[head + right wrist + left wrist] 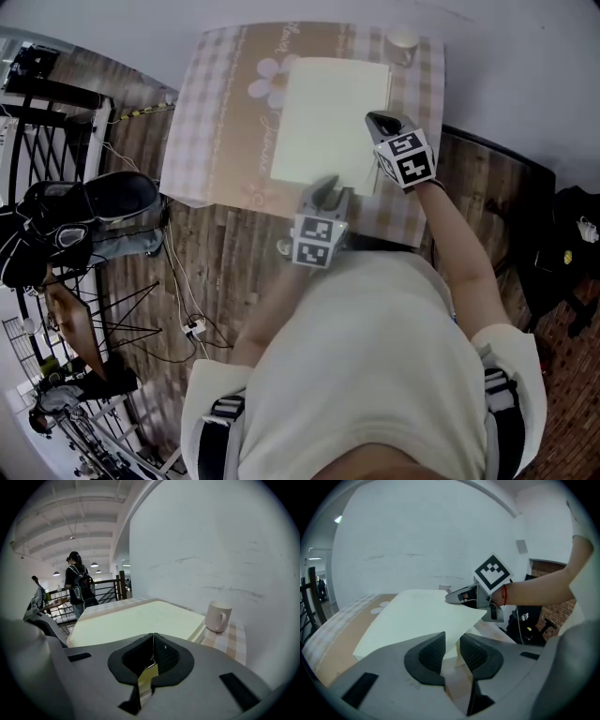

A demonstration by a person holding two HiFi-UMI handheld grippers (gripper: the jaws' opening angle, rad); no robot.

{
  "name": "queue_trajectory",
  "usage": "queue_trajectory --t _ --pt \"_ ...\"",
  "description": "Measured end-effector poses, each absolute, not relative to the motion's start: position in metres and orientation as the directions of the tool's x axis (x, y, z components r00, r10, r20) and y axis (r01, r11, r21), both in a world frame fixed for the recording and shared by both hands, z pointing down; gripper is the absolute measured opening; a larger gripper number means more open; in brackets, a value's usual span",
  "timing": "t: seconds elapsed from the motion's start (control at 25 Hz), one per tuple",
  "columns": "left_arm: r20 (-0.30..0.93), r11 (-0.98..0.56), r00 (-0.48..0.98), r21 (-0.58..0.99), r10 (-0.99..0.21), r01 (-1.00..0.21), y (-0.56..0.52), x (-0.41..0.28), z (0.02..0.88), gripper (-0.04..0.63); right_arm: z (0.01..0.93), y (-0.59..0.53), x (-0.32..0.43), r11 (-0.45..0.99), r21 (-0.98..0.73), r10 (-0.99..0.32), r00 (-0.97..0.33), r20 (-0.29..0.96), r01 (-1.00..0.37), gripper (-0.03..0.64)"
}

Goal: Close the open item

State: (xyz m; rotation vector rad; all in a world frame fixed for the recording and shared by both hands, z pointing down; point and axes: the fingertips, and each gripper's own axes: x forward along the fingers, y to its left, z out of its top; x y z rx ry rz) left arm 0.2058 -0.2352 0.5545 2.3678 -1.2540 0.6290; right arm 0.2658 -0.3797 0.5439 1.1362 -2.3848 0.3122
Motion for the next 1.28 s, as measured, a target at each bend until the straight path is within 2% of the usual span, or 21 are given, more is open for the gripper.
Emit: queue_trajectory --t 0.16,0.4,1.04,1.12,1.16,1.2,1.28 --pt "0.556 -0.527 0.504 0.134 -0.661 -0.839 -0.234 0.207 0.557 0.091 0.559 -0.378 0.268 0.619 -0.015 -0.665 -0.535 0.521 -0.785 0.002" --pt "0.55 -0.539 0.514 0.133 -0.658 -0.832 -0.234 0.207 0.557 0.1 0.564 -0.379 0.27 0.61 -0.071 -0.678 -0.567 0.468 -0.789 0.0" --pt "0.534 -0.572 0.509 0.056 -0.675 -0.818 -0.23 0.208 0.537 0.114 0.567 -0.381 0.27 0.554 -0.12 -0.673 -0.529 0.517 -0.824 0.0" --pt "0.529 -0.572 0.522 0.081 -0.669 -0.816 -0.224 0.205 0.534 0.129 0.568 -0.382 0.27 0.547 -0.117 -0.67 -0.517 0.532 -0.829 0.0" --pt "0.516 -0.556 0.529 0.118 -0.673 -0.823 -0.22 0.2 0.532 0.117 0.568 -0.382 0.269 0.546 -0.101 -0.673 -0.507 0.539 -0.832 0.0" --pt "0.501 -0.528 0.533 0.167 -0.682 -0.833 -0.216 0.193 0.53 0.07 0.568 -0.382 0.269 0.545 -0.079 -0.678 -0.494 0.545 -0.835 0.0" --pt "0.486 -0.468 0.525 0.245 -0.699 -0.849 -0.209 0.175 0.528 0.055 0.568 -0.383 0.269 0.536 -0.049 -0.695 -0.473 0.542 -0.843 0.0"
